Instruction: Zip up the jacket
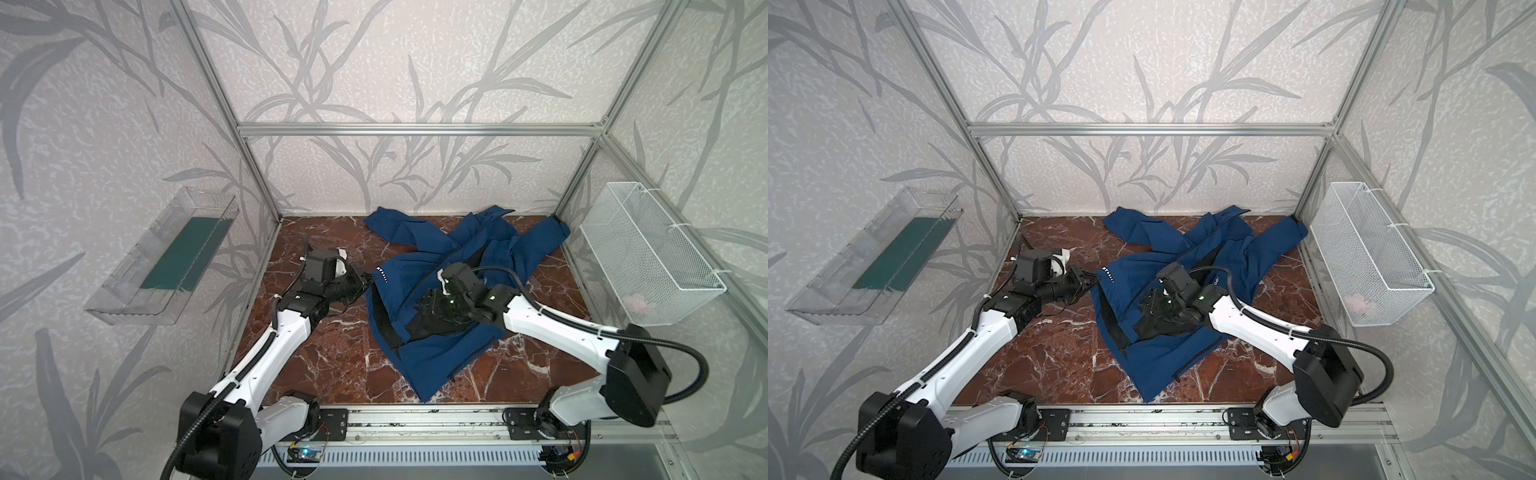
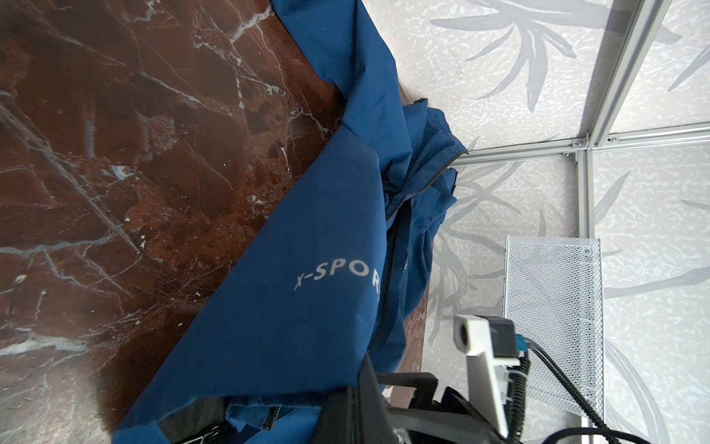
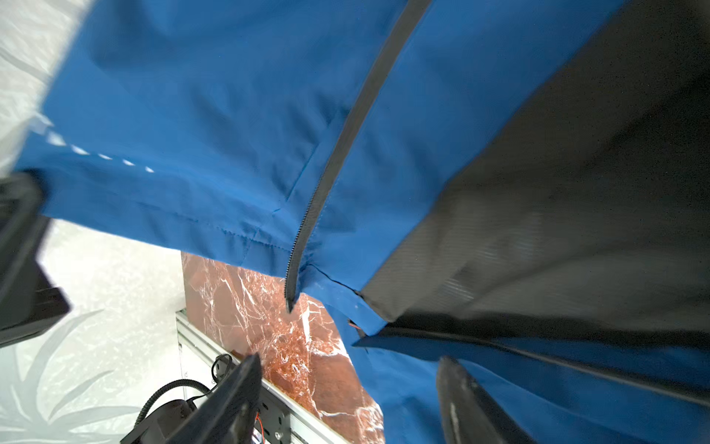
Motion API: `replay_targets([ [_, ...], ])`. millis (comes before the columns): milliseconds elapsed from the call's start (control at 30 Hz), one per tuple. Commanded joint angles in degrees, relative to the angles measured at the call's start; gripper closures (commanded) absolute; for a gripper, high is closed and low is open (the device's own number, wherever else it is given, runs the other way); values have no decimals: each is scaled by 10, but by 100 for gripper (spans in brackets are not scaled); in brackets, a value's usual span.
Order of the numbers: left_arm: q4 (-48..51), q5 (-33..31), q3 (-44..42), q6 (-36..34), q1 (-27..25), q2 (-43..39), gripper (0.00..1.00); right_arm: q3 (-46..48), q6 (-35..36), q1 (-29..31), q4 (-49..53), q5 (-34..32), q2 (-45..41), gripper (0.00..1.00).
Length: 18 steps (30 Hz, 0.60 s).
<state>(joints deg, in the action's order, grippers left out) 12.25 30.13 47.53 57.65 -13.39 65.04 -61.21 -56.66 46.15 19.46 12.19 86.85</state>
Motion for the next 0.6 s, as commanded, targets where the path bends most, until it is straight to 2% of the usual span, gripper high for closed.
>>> replay_targets([
  [0, 4, 1, -2, 3, 4, -15, 100, -62, 0, 17, 15, 15, 42, 31],
  [67, 3, 0, -5, 4, 4, -18, 100, -73, 3, 24, 13, 10, 62, 32],
  [233, 7, -3, -9, 2, 4, -27, 100, -69, -20, 26, -58, 51, 101, 38],
  [300, 10, -3, -11, 1, 4, -29, 100, -77, -21, 26, -63, 59, 125, 44],
  [567, 18, -7, -13, -3, 4, -37, 100, -88, -20, 26, -73, 72, 168, 54],
])
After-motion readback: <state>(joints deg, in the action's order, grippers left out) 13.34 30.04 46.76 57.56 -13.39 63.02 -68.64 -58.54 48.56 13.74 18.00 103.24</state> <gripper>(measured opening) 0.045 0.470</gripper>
